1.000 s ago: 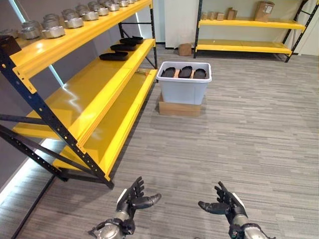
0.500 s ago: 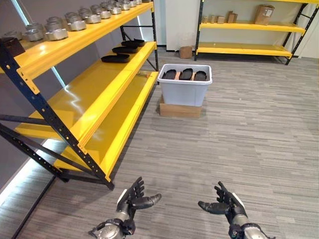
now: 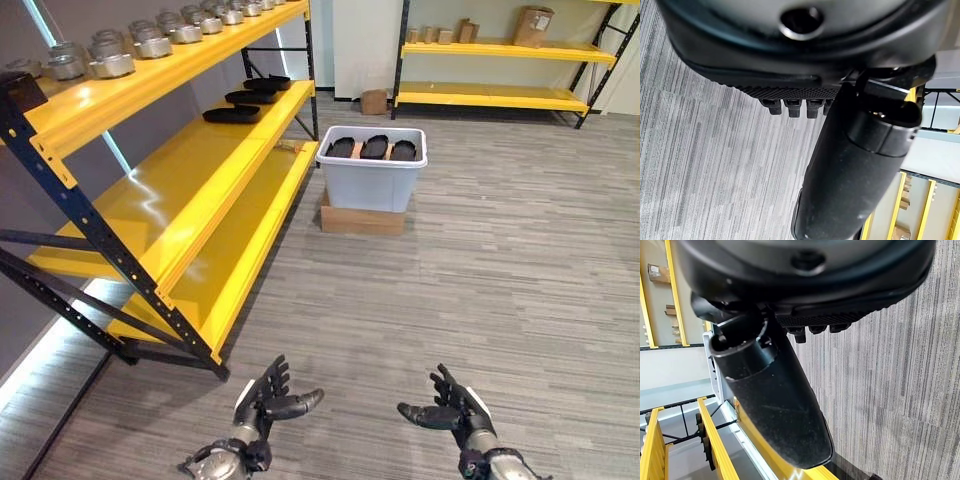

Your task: Move parts from the plastic box to the shelf.

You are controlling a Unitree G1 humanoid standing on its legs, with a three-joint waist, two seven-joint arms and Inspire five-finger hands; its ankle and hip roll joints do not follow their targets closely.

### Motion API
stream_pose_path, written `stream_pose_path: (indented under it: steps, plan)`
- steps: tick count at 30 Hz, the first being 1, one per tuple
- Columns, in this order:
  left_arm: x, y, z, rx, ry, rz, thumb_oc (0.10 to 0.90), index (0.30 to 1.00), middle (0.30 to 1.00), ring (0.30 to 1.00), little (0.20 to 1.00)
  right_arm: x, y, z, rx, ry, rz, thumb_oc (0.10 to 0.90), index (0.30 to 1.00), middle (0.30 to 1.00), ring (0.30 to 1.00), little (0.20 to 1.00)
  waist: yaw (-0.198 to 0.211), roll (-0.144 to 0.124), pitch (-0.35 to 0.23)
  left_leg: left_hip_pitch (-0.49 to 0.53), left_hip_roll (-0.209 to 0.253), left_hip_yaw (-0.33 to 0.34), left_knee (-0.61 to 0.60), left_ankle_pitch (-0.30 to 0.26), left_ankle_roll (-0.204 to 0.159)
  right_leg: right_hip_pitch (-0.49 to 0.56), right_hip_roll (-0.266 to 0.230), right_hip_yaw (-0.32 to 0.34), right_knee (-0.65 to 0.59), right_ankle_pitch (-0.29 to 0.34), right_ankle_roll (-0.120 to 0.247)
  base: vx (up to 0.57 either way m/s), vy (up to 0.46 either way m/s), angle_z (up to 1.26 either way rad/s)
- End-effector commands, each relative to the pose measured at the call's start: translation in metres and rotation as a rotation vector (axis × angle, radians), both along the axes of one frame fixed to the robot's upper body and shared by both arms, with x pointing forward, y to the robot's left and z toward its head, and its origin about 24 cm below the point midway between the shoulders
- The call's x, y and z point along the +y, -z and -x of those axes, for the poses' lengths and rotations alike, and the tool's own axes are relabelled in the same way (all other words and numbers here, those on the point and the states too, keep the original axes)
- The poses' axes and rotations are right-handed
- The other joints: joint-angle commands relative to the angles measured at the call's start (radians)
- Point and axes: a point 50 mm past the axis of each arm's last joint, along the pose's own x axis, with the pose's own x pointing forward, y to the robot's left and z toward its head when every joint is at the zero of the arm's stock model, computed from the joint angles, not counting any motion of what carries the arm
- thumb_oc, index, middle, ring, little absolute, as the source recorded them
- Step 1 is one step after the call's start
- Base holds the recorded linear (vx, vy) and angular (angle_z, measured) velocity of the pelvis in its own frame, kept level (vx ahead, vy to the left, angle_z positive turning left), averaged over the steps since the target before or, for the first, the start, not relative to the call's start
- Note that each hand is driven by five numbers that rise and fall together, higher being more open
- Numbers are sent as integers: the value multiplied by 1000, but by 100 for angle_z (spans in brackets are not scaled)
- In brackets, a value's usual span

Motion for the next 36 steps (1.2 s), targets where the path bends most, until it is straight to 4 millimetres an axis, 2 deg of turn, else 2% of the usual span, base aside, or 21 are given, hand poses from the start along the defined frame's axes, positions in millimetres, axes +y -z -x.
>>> stream_pose_path:
  steps: [1,14,20,23,25,26,27,28,29,30,32,33,34,35,36]
  plan:
    - [3,-30,-33,-201,8,4,900,1000,1000,1000,1000,7,-29,-36,-205,-20,-39,900,1000,1000,1000,1000,0,-41,-11,0,53,-5,-8,-4,-45,49,-57,-8,7,-27,67,0,0,0]
    - [6,-30,-33,-203,-15,6,900,1000,1000,1000,1000,7,-29,-37,-204,-31,-32,900,1000,1000,1000,1000,0,-46,-7,14,46,-8,-6,-11,-39,63,-60,-9,7,-33,65,0,0,0]
    - [9,-35,-39,-227,-41,19,900,1000,1000,1000,1000,6,-31,-40,-214,-29,-38,900,1000,1000,1000,1000,5,-52,19,-59,20,-27,96,-55,-17,32,-94,0,63,-39,70,-15,41,0]
    - [9,-40,-45,-252,-38,20,900,1000,1000,1000,1000,5,-34,-44,-229,-22,-33,900,1000,1000,1000,1000,3,-43,33,-96,8,-32,135,-74,-4,-20,-120,-1,149,-54,76,-30,128,-3]
    - [10,-46,-48,-276,-24,6,900,1000,1000,1000,1000,4,-36,-46,-241,-18,-29,900,1000,1000,1000,1000,-7,-34,53,-102,-3,-44,139,-88,15,-80,-138,-1,259,-53,84,-27,165,1]
    - [10,-46,-48,-276,-24,6,900,1000,1000,1000,1000,4,-36,-46,-241,-18,-29,900,1000,1000,1000,1000,-6,-35,51,-104,-4,-43,139,-87,16,-85,-140,1,263,-54,85,-13,171,7]
    - [10,-48,-50,-286,-14,-11,900,1000,1000,1000,1000,4,-35,-44,-241,-12,-28,900,1000,1000,1000,1000,-15,-35,72,-99,-21,-45,147,-107,38,-144,-169,14,378,4,105,-13,121,12]
    - [10,-48,-50,-287,-14,-11,900,1000,1000,1000,1000,4,-35,-45,-241,-12,-28,900,1000,1000,1000,1000,-14,-35,69,-103,-21,-44,146,-104,39,-149,-168,15,377,8,104,4,202,15]
    - [10,-49,-50,-293,-13,-16,900,1000,1000,1000,1000,4,-34,-43,-238,-11,-30,900,1000,1000,1000,1000,-21,-33,75,-98,-34,-45,147,-110,52,-174,-181,34,439,55,115,10,186,22]
    - [10,-50,-51,-297,-3,-20,900,1000,1000,1000,1000,4,-34,-42,-238,-9,-32,900,1000,1000,1000,1000,-34,-23,102,-88,-39,-54,149,-114,63,-228,-171,64,537,97,112,32,240,15]
    - [10,-53,-53,-311,11,-27,900,1000,1000,1000,1000,4,-37,-42,-254,-8,-33,900,1000,1000,1000,1000,-42,-14,113,-80,-40,-56,163,-129,70,-261,-159,55,582,73,101,96,162,4]
    - [8,-53,-55,-313,25,-41,900,1000,1000,1000,1000,3,-38,-43,-258,-4,-34,900,1000,1000,1000,1000,-55,-9,123,-50,-54,-56,154,-147,74,-299,-130,35,560,21,83,125,88,-4]
    - [8,-53,-55,-313,25,-41,900,1000,1000,1000,1000,3,-38,-43,-258,-4,-34,900,1000,1000,1000,1000,-55,-9,123,-50,-54,-56,154,-147,74,-299,-130,35,560,20,83,151,68,-3]
    - [7,-53,-56,-314,24,-38,900,1000,1000,1000,1000,3,-39,-44,-264,6,-42,900,1000,1000,1000,1000,-61,-10,126,-34,-63,-61,145,-152,71,-312,-109,29,510,-1,74,240,-3,8]
    - [7,-52,-55,-310,25,-36,900,1000,1000,1000,1000,3,-40,-46,-270,1,-39,900,1000,1000,1000,1000,-62,-13,121,7,-79,-67,123,-180,68,-326,-114,14,406,2,82,199,-16,17]
